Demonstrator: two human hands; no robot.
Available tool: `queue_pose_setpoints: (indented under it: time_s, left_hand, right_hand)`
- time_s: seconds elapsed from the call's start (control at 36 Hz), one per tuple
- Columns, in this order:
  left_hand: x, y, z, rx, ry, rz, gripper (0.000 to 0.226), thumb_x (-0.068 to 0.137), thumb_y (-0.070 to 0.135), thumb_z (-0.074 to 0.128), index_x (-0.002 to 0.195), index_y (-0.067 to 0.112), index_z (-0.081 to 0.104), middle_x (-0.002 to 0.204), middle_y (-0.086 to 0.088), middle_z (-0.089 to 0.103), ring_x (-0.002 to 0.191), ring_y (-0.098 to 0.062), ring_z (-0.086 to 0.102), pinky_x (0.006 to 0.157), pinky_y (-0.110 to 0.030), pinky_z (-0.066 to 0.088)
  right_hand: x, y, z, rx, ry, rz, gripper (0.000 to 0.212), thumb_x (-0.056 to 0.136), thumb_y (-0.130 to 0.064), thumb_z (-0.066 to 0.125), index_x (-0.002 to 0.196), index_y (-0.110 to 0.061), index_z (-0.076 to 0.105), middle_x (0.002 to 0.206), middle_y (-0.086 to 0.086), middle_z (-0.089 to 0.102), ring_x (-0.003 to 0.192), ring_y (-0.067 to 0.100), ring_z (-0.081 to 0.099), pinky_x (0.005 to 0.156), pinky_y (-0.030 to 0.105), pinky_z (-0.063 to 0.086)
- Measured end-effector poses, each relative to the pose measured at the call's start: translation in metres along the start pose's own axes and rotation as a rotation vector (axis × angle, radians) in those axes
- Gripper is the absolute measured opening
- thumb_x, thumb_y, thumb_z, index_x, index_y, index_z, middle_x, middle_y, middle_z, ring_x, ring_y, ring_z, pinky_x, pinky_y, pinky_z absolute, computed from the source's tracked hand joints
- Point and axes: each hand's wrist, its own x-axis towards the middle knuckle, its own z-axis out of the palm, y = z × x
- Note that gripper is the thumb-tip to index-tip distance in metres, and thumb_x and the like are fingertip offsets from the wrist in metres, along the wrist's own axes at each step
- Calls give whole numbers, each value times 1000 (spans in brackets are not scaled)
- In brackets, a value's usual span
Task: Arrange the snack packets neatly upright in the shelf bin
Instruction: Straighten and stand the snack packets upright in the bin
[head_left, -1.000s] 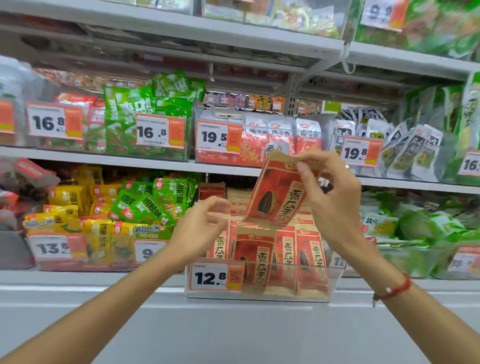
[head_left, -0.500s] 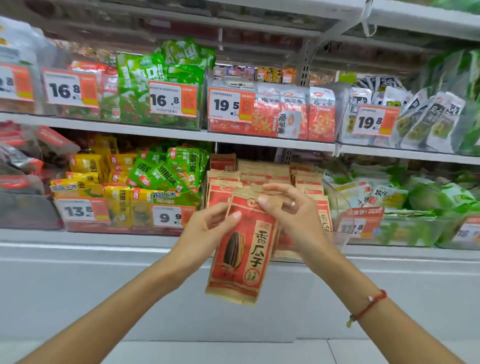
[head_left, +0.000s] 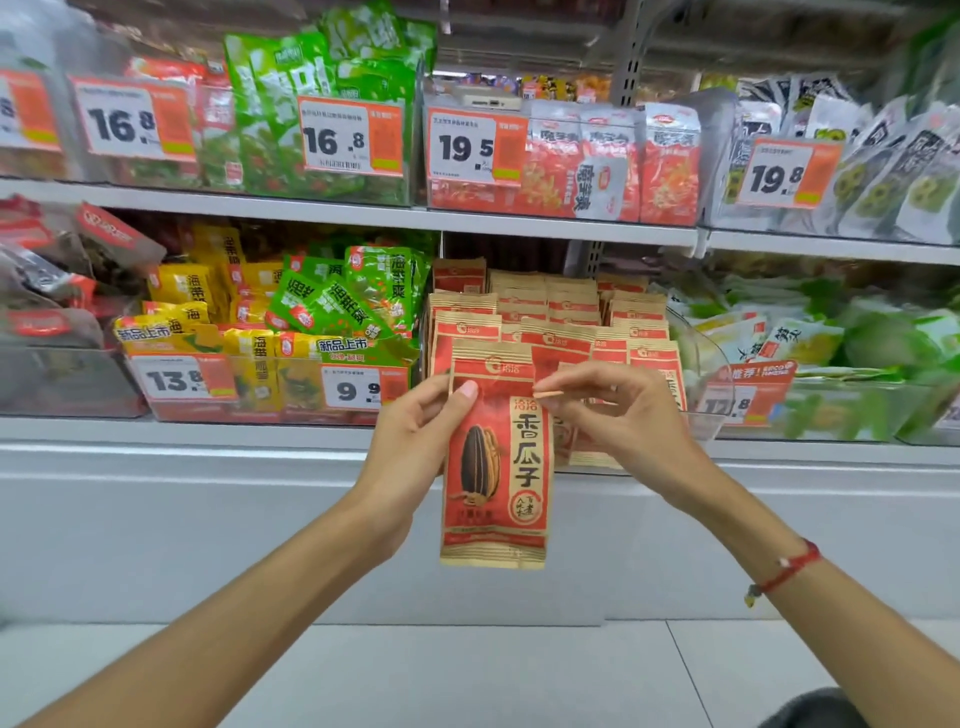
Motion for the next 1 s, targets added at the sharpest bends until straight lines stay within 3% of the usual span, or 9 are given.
queue_pose_setpoints:
  time_s: [0.22,0.42,0.5,0.56,0.64,0.69,0.81,0.89,1.0]
  left_hand:
    - [-1,-1,-1,-58,56,30,16,98,20,52,106,19,66,87,4,76,75,-8,72,57,-17,52]
    - [0,15,0,-14,127,60,14,99,25,51,105,23,63,94,2,75,78,-8,72,55,-16,51]
    - [0,21,0,-4,124,61,10,99,27,51,101,28,61,88,6,75,77,-8,72,56,-17,52]
    - [1,24,1,-13,127,69,8,98,28,52,100,29,60,88,7,76,79,-9,73,58,-19,54]
    - [7,30,3,-74,156,74,12,98,27,53,106,23,60,95,3,75,81,-11,73,59,-21,55]
    - [15,33,6,-83,177,85,13,98,28,53,108,23,60,98,3,75,82,-11,73,58,-21,54]
    - [41,34,14,-39,157,166,9,97,26,54,100,30,61,101,4,73,91,-11,71,68,-24,58]
    - [68,28,14,75,113,248,13,97,24,53,100,35,60,99,13,70,97,-5,67,79,-26,58]
    - [107,20,0,296,-182,207,24,91,58,48,115,58,46,116,26,64,104,0,65,89,-43,55]
  right_hand:
    - [-4,3,3,57,-23,-28,22,80,-9,68,97,-22,73,100,-10,74,99,8,68,81,17,52]
    - [-4,-8,3,-53,222,-29,23,81,-10,74,94,-27,71,95,-11,73,89,5,67,82,20,53]
    - [-4,-20,5,-123,294,24,24,85,-17,71,106,-28,68,97,-12,70,86,1,64,76,16,52]
    - [-1,-28,5,-113,202,159,39,84,-32,70,121,-33,59,104,-16,67,94,-4,62,78,15,51]
    - [6,-33,8,-22,-56,405,74,69,-57,67,136,-35,44,124,-12,60,112,6,59,97,39,50]
    - [11,-33,11,1,-148,460,84,65,-59,69,139,-34,40,130,-9,58,117,12,57,100,46,47]
    - [25,-21,15,-40,-107,359,49,83,-38,68,122,-47,40,114,-20,61,100,-8,60,87,23,52]
    - [42,-10,6,-93,-58,286,42,81,-36,68,109,-52,41,110,-22,61,97,-14,58,78,14,52]
    - [69,0,-18,-137,-29,233,46,75,-40,68,112,-50,42,104,-27,61,95,-17,58,70,7,50]
